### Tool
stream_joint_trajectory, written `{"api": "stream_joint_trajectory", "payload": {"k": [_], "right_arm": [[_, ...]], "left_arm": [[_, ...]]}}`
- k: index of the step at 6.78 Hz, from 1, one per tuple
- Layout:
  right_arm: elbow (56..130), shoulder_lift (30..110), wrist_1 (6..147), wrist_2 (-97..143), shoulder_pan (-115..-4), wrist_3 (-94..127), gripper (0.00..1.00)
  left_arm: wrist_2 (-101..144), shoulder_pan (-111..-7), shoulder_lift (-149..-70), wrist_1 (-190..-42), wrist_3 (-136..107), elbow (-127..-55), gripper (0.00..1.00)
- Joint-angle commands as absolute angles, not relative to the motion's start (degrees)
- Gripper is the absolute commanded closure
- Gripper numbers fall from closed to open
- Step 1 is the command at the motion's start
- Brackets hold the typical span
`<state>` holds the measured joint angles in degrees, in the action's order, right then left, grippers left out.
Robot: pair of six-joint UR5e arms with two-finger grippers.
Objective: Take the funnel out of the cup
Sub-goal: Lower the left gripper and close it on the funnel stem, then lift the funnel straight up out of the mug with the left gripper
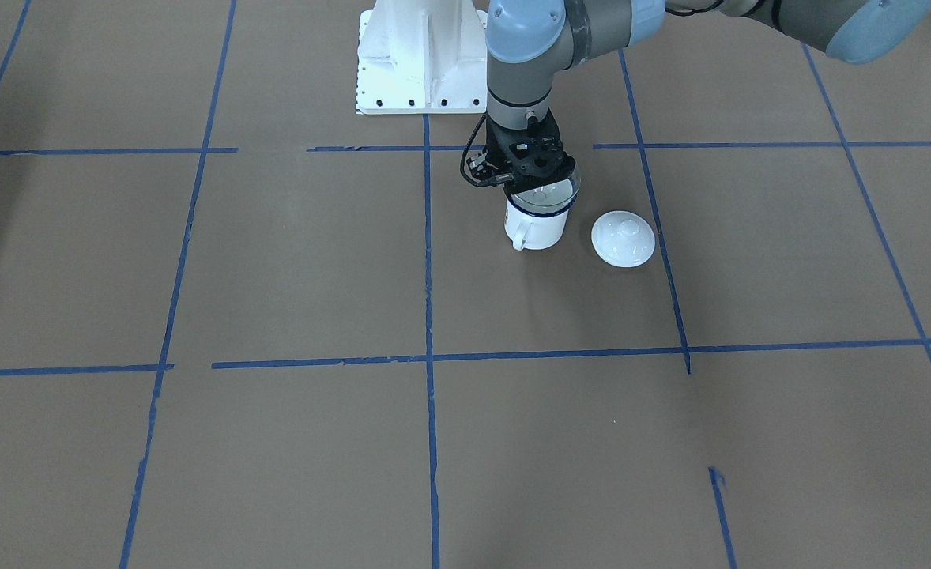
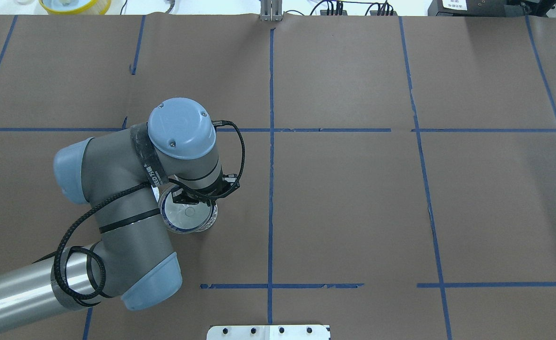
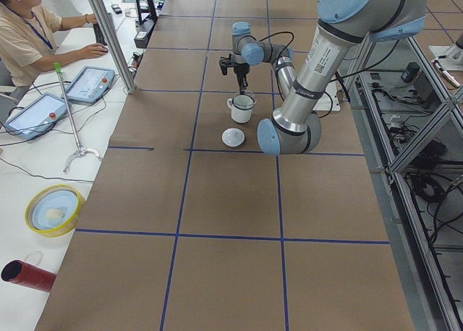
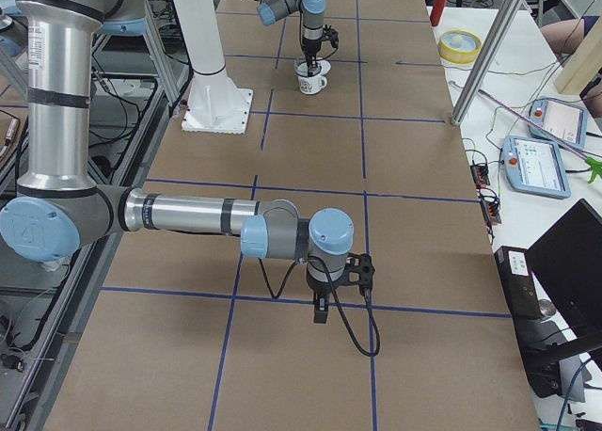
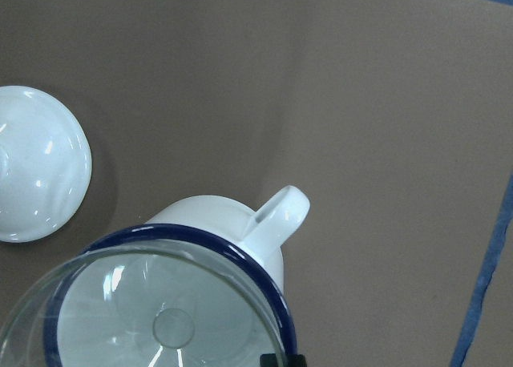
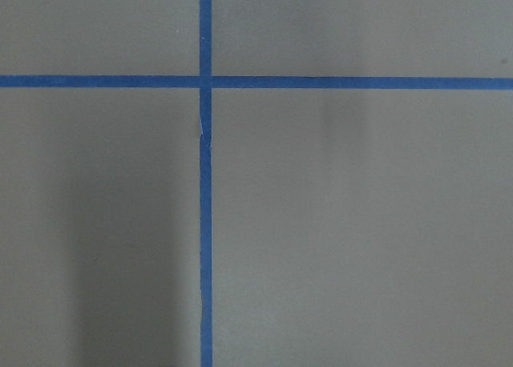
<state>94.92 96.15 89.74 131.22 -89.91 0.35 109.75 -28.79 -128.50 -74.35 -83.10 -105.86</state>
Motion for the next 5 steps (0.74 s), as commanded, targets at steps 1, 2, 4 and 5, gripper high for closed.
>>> {"api": "stream_joint_trajectory", "payload": {"k": [1,2,4,5], "right_arm": [[94.92,96.15,89.74,131.22,-89.91,0.35,0.00],[94.92,96.15,89.74,131.22,-89.91,0.35,0.00],[94.92,96.15,89.74,131.22,-89.91,0.35,0.00],[94.92,96.15,89.74,131.22,-89.91,0.35,0.00]], "left_arm": [[109.60,-30.05,-128.32,-73.83,-83.06,-108.96,1.00],[109.60,-31.54,-128.41,-73.22,-83.06,-110.90,1.00],[107.68,-33.21,-128.76,-73.21,-83.06,-113.62,1.00],[107.58,-36.01,-129.02,-73.21,-83.06,-114.34,1.00]]}}
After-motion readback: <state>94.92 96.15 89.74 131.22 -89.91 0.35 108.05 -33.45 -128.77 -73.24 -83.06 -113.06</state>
